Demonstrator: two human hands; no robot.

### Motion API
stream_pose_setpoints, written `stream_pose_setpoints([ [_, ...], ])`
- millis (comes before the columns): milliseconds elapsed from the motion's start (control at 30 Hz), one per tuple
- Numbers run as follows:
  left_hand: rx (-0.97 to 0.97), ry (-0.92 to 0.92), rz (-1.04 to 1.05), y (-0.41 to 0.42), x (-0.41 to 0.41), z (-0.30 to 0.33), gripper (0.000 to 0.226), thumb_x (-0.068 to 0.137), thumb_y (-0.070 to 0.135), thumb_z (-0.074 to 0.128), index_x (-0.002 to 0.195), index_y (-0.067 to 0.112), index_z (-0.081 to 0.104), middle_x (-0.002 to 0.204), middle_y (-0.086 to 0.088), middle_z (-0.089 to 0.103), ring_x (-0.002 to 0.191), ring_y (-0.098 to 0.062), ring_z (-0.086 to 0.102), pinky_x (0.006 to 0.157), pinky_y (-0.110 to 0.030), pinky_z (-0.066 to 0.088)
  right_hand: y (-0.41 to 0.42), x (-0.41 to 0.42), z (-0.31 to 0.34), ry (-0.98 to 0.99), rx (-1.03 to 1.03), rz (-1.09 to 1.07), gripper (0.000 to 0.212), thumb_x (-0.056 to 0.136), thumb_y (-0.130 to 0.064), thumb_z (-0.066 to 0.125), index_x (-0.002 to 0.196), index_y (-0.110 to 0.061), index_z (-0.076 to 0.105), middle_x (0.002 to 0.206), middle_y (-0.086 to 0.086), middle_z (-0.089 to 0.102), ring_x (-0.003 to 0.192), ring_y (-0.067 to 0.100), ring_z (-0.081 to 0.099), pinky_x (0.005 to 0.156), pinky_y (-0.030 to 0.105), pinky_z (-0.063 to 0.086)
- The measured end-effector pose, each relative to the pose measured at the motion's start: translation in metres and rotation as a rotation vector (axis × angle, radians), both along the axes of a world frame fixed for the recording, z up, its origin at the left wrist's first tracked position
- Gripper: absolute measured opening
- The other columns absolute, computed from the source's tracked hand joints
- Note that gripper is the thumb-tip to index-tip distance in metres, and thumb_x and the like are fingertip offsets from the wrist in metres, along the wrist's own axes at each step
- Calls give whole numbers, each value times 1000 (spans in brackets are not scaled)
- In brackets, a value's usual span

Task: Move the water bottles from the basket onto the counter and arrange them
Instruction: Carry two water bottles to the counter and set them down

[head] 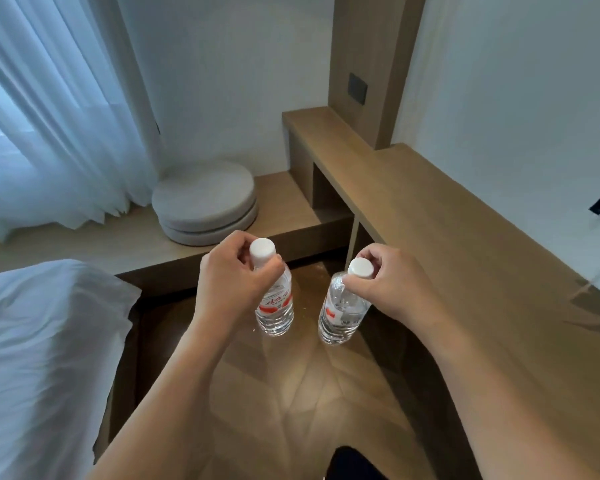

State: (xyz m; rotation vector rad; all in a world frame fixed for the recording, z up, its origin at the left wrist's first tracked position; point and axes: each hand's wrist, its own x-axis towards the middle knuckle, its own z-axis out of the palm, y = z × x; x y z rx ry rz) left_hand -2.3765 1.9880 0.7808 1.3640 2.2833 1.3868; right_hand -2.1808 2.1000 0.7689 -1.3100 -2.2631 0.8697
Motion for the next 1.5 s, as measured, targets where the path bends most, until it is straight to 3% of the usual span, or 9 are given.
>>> stream_pose_setpoints([
  [333,-41,-34,-47,202,-133,-12,17,77,25,76,86,17,62,69,14,56,62,2,55,50,-5,37,197,-132,-17,4,-72,-48,18,70,-34,75,81,-26,63,78,-9,65,75,11,62,63,34,53],
  [433,-39,-13,-95,261,-164,-1,18,76,25,75,86,16,63,69,12,56,61,-1,53,51,-7,37,249,-163,-11,44,-79,-83,18,71,-32,76,81,-26,63,78,-10,64,74,8,61,56,28,47],
  [567,-26,10,-154,341,-203,7,20,76,26,75,88,17,63,74,9,60,65,-7,55,58,-17,40,315,-193,-7,98,-92,-166,18,72,-30,78,83,-26,64,80,-11,66,75,8,62,61,30,52],
  [667,-36,-7,-215,404,-228,9,20,77,27,74,90,16,63,75,10,59,67,-6,56,59,-15,39,365,-211,-9,96,-105,-231,20,74,-33,78,89,-29,66,84,-12,66,78,6,62,62,27,53],
  [900,-67,-7,-458,552,-280,0,23,77,32,75,93,23,62,82,13,63,76,-2,62,65,-19,49,463,-251,-14,32,-103,-443,14,76,-34,75,82,-30,63,80,-12,63,73,6,59,54,23,39],
  [1233,-122,4,-706,740,-277,0,19,81,31,73,91,24,60,82,14,60,76,-3,61,64,-15,46,570,-228,-27,56,-83,-725,13,76,-29,76,80,-26,65,74,-8,63,68,12,57,55,29,41],
  [1400,-106,80,-778,811,-244,-6,18,80,29,75,82,21,59,66,13,54,63,13,54,50,-4,38,630,-193,-43,-21,-104,-778,14,74,-30,73,70,-20,63,65,-5,62,64,15,57,57,35,43],
  [1500,-107,109,-837,854,-220,-12,19,79,34,74,82,21,60,63,13,53,59,5,53,50,-10,37,661,-174,-57,-6,-105,-851,17,72,-30,72,68,-17,60,62,-4,58,60,16,52,54,33,39],
])
